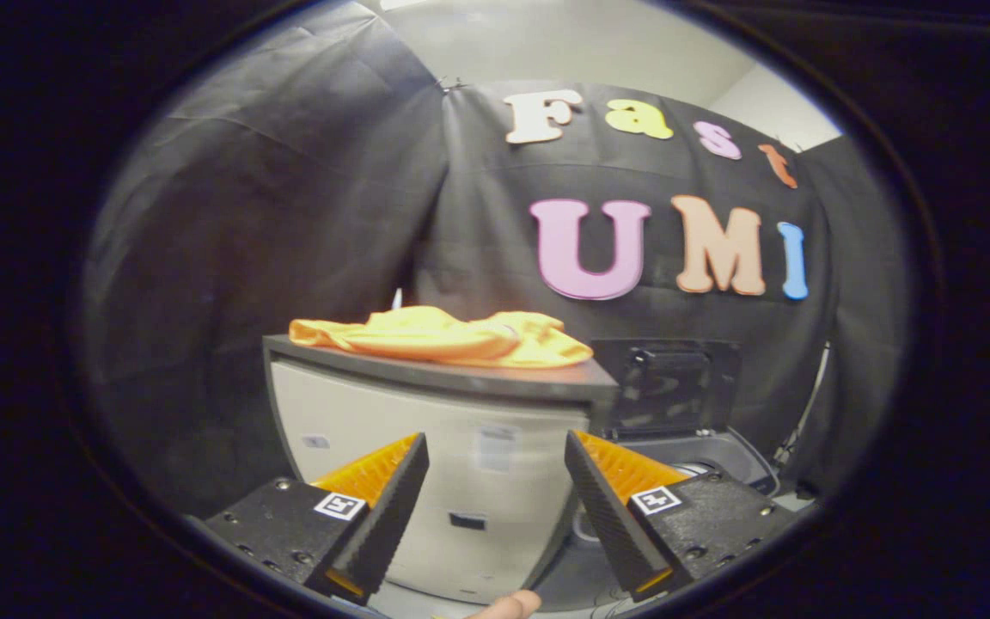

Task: Put the clothes into the washing machine and then close the washing machine lid.

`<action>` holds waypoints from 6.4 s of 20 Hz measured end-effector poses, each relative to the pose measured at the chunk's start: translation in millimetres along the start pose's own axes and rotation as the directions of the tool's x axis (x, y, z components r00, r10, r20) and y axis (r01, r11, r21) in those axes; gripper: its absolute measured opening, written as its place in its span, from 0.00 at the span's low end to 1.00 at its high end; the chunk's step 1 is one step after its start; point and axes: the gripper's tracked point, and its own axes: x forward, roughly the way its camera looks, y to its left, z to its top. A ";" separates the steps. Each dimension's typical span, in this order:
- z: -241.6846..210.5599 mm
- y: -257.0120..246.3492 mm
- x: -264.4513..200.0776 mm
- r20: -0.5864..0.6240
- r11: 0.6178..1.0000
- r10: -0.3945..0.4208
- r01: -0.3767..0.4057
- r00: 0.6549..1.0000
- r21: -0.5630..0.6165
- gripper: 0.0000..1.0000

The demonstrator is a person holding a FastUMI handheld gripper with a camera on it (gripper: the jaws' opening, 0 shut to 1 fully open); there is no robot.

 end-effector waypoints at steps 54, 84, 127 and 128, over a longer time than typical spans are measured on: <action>83.8 -7.5 145.6 -0.339 0.996 -0.040 0.063 0.940 0.057 0.00; -37.6 -347.3 117.8 -0.281 0.897 -0.405 0.438 0.870 0.062 0.00; -40.6 -334.3 163.9 -0.191 0.933 -0.327 0.348 0.926 0.089 1.00; -25.9 -334.5 163.0 -0.183 0.934 -0.331 0.348 0.926 0.074 0.99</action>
